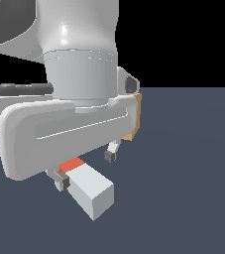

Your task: Insert the peg into the horizontal hole in a box.

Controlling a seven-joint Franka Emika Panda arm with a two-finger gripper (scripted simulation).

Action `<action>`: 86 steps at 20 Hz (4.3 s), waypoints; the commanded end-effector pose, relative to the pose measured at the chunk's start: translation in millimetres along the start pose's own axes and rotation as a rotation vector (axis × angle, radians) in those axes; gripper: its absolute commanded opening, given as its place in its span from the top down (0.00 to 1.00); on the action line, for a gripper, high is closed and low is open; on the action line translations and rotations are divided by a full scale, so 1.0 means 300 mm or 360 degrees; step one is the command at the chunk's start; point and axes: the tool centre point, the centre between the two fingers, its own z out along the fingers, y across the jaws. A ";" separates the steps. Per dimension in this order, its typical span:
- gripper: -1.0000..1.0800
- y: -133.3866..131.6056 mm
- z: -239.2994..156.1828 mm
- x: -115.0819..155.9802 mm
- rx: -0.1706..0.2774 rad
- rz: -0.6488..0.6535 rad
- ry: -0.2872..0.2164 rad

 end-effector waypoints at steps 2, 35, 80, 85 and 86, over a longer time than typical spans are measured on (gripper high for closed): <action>0.04 0.001 0.001 -0.002 -0.0001 -0.0007 0.0000; 1.00 0.004 0.165 0.002 0.0000 -0.0001 0.0000; 1.00 0.139 -0.011 0.388 -0.0002 0.1289 0.0002; 1.00 0.180 -0.033 0.424 -0.0002 0.1451 0.0001; 1.00 0.188 -0.038 0.431 -0.0002 0.1483 0.0001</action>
